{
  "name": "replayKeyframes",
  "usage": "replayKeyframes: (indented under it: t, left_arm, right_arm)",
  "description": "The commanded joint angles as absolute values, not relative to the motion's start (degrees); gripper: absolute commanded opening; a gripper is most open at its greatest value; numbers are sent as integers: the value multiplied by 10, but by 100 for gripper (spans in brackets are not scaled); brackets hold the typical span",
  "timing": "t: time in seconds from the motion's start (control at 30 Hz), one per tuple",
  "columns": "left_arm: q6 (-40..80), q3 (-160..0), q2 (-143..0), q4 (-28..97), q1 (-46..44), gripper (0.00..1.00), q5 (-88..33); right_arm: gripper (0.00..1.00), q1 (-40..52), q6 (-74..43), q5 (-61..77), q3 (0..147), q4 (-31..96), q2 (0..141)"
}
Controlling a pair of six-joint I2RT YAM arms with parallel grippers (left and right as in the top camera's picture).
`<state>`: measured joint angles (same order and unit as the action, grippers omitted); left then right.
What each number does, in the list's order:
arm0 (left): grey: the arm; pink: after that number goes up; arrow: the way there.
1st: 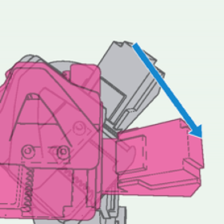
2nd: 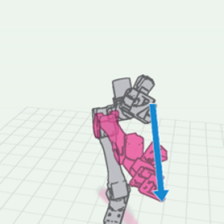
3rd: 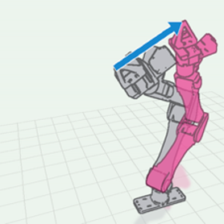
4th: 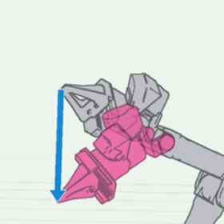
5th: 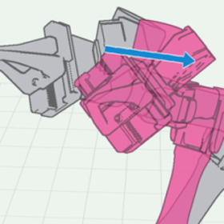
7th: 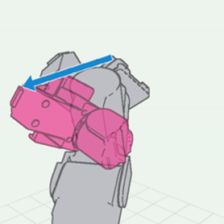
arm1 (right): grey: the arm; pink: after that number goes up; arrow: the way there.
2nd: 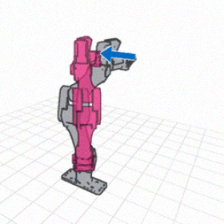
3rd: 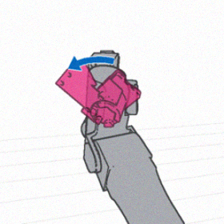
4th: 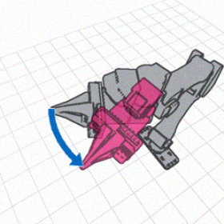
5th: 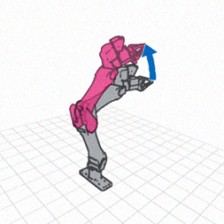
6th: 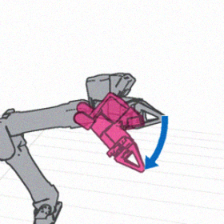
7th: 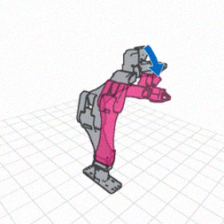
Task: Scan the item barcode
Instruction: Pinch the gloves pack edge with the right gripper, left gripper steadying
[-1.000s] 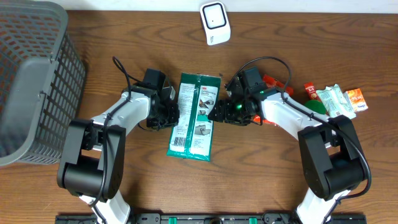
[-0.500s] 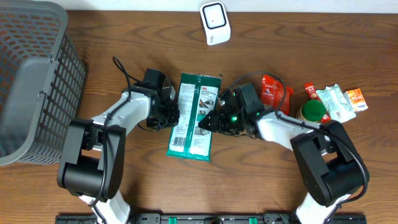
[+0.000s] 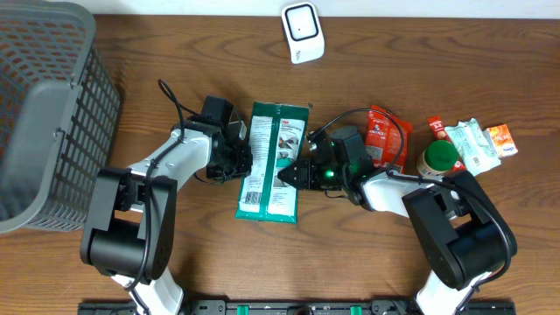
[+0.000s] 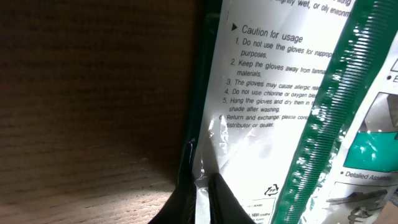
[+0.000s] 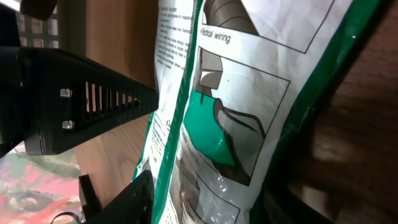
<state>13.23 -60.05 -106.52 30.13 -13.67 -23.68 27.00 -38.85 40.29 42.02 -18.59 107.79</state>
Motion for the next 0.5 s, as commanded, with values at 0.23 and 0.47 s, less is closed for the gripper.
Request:
replayKeyframes:
  t: [0.23,0.47]
  left_arm:
    - [130,-587,-1086,296,-138,11,-225]
    - [130,-587,-1086,294,-138,12,-225]
  right_arm:
    - [46,309,-392,388,412,-208,1091]
    - [32,315,-391,376,412,-208,1091]
